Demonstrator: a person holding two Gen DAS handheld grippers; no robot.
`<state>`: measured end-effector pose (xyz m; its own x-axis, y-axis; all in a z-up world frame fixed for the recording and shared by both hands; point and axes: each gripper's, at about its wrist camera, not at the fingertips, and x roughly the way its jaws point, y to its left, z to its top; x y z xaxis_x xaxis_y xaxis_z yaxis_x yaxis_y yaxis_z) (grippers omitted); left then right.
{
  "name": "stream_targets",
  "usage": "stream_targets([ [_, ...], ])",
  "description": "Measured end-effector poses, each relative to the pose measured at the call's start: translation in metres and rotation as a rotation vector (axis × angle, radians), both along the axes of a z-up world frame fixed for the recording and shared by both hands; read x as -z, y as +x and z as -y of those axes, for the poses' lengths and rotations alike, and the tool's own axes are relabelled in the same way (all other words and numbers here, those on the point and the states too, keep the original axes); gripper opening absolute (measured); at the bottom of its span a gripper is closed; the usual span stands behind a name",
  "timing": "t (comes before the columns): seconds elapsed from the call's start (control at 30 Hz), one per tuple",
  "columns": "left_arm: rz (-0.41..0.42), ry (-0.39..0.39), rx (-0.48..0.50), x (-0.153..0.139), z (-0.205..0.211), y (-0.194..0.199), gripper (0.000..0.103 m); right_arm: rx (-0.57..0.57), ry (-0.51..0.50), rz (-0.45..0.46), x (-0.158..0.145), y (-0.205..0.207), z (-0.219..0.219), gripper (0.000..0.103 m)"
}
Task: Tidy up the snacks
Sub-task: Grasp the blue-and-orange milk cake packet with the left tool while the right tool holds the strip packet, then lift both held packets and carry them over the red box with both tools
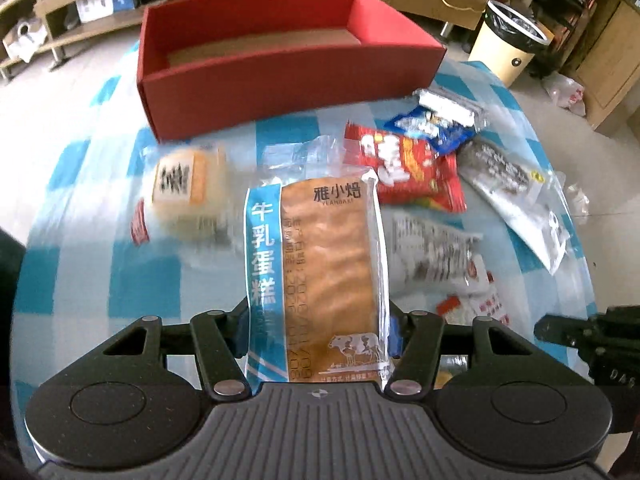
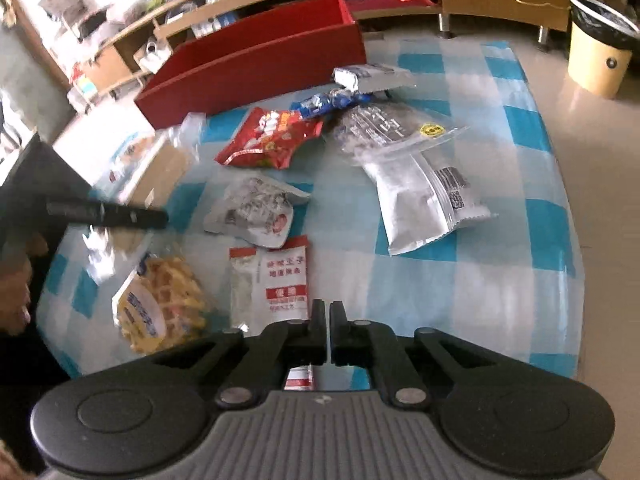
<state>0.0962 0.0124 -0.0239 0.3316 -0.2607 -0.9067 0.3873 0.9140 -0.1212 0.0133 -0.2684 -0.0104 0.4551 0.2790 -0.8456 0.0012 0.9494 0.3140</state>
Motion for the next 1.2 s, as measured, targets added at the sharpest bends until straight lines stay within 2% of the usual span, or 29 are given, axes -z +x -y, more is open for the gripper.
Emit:
stream_targets([
  [0.1,-0.011,-0.044,0.002,0.006,-0.005,-0.002,0.067,0.002,0.027,0.007,-0.004,-0.001,-0.009,0.022],
  [0.2,-0.019,-0.075,0.0,0.009,-0.009,0.001,0.067,-0.047,-0.011,-0.021,0.003,-0.001,-0.036,0.033],
  [0.27,-0.024,-0.095,0.008,0.009,-0.013,-0.001,0.068,-0.097,-0.08,0.002,0.004,-0.006,-0.058,0.053],
  [0.3,-0.025,-0.099,0.01,0.01,-0.015,-0.002,0.068,-0.136,-0.121,0.007,0.004,-0.007,-0.069,0.058],
  [0.37,-0.025,-0.104,0.009,0.011,-0.017,-0.003,0.07,-0.197,-0.196,0.004,0.007,-0.009,-0.086,0.081],
  [0.43,-0.021,-0.104,0.013,0.012,-0.017,-0.004,0.071,-0.208,-0.216,-0.036,0.016,-0.008,-0.085,0.087],
  [0.47,-0.016,-0.094,0.012,0.012,-0.017,-0.005,0.073,-0.198,-0.175,-0.04,0.019,-0.011,-0.075,0.086],
  [0.5,-0.01,-0.081,0.012,0.013,-0.016,-0.005,0.076,-0.202,-0.177,-0.043,0.019,-0.012,-0.069,0.082],
  [0.53,-0.006,-0.066,0.009,0.014,-0.015,-0.003,0.081,-0.209,-0.224,-0.058,0.019,-0.013,-0.065,0.064],
  [0.57,-0.004,-0.048,0.003,0.017,-0.014,-0.002,0.089,-0.23,-0.253,-0.052,0.016,-0.015,-0.062,0.053],
  [0.67,0.014,-0.012,0.012,0.02,-0.004,0.001,0.094,-0.24,-0.253,-0.076,0.014,-0.012,-0.053,0.05],
  [0.77,0.054,0.081,0.069,0.025,0.016,0.0,0.094,-0.237,-0.263,-0.056,0.014,-0.006,-0.059,0.05],
  [0.83,0.079,0.126,0.1,0.025,0.023,-0.005,0.081,-0.238,-0.26,-0.041,0.014,-0.008,-0.061,0.049],
  [0.9,0.063,0.104,0.102,0.02,0.021,-0.006,0.068,-0.217,-0.226,-0.036,0.011,-0.009,-0.054,0.047],
  [0.93,0.031,0.06,0.091,0.018,0.017,-0.004,0.067,-0.196,-0.202,-0.036,0.01,-0.008,-0.05,0.046],
  [1.0,0.0,0.032,0.058,0.016,0.01,-0.002,0.066,-0.163,-0.168,-0.025,0.005,-0.008,-0.042,0.046],
  [1.1,-0.014,0.015,0.016,0.012,0.001,0.0,0.065,-0.123,-0.104,0.003,-0.005,-0.01,-0.034,0.045],
  [1.2,-0.023,-0.047,-0.022,0.0,-0.01,0.001,0.065,-0.088,-0.028,0.031,-0.016,-0.016,-0.026,0.045],
])
